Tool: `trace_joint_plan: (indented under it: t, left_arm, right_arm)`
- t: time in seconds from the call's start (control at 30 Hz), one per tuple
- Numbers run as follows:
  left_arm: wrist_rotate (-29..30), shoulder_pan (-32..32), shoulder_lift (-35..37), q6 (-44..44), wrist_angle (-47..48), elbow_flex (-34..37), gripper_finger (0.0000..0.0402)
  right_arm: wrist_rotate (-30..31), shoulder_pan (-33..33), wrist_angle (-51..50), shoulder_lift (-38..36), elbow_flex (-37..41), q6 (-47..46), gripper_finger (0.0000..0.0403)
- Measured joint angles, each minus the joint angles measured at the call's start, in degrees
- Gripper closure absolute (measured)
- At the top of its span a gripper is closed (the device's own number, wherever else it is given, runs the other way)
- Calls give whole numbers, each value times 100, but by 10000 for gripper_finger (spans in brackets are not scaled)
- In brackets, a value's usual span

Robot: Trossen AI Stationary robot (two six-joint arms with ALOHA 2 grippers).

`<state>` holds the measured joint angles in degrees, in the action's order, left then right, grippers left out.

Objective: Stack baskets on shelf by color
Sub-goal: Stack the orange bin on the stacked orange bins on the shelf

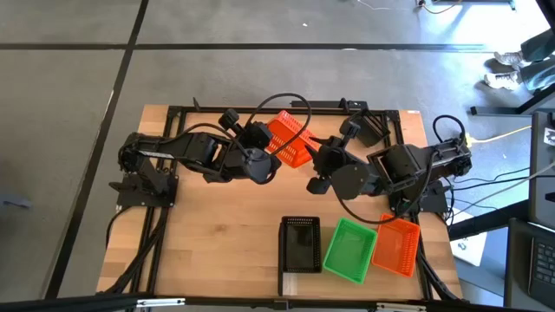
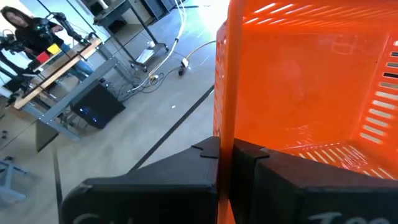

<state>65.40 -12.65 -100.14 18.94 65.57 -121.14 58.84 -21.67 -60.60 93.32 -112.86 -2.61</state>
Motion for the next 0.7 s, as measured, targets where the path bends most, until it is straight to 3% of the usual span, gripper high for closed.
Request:
trace_joint_plan:
  t: [0.4,0.7]
  left_arm:
    - [-36,-249,0,-4,-202,2,401]
    - [-586,-56,0,66,-299,2,396]
  right_arm:
    - [-553,555,-14,0,0,-19,302]
    - [-684,692,-68,-9,0,-127,395]
